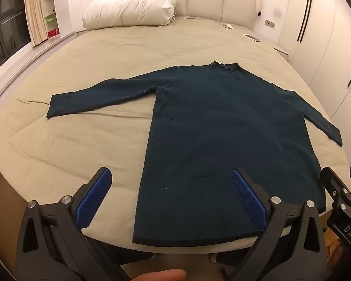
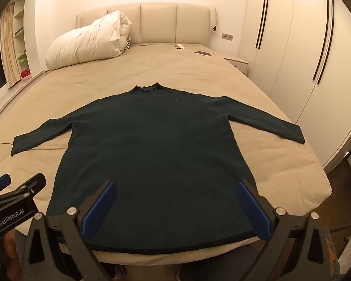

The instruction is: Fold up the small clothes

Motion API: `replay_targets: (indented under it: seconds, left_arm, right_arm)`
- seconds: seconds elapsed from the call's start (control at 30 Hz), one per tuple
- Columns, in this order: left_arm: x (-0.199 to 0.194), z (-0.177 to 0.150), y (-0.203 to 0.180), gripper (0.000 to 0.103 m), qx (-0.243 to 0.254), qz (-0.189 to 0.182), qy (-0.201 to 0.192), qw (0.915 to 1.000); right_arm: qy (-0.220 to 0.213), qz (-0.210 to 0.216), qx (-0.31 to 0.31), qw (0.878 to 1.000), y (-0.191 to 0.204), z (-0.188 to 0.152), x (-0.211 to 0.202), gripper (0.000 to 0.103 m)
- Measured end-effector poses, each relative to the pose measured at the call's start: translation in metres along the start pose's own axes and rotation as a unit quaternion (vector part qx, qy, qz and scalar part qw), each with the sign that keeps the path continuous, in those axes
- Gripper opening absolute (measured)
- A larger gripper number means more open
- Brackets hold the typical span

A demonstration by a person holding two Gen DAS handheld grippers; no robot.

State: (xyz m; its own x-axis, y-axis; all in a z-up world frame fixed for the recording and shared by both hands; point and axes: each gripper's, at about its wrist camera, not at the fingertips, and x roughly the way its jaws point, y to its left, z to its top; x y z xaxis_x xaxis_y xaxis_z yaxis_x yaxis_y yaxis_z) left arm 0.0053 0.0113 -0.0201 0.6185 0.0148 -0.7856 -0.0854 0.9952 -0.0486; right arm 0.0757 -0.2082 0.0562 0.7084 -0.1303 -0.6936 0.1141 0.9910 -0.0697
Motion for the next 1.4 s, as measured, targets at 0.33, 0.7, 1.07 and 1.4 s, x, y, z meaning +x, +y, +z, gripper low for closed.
replay_targets:
  seconds: [0.33, 0.7, 1.07, 1.4]
  left_arm:
    - [0.007, 0.000, 0.003, 0.103, -0.004, -0.002, 0.004, 1.0000]
    - [0.011, 0.001, 0.002, 0.103, -0.004, -0.002, 0.002, 1.0000]
    - [0.010, 0.001, -0.001, 0.103, -0.001, 0.005, 0.001, 1.0000]
    - [0.012, 0.002, 0.001, 0.103, -0.005, 0.008, -0.003, 1.0000]
  right_arm:
    - [0.000, -0.004, -0.001, 1.000, 0.004, -0.005, 0.006, 0.103]
    - [0.003, -0.005, 0.000, 1.000, 0.003, -0.006, 0.008, 0.103]
    - [0.005, -0.006, 0.000, 1.000, 0.004, -0.007, 0.012, 0.103]
    - [0.004, -0.007, -0.002, 1.000, 0.005, -0.007, 0.012, 0.103]
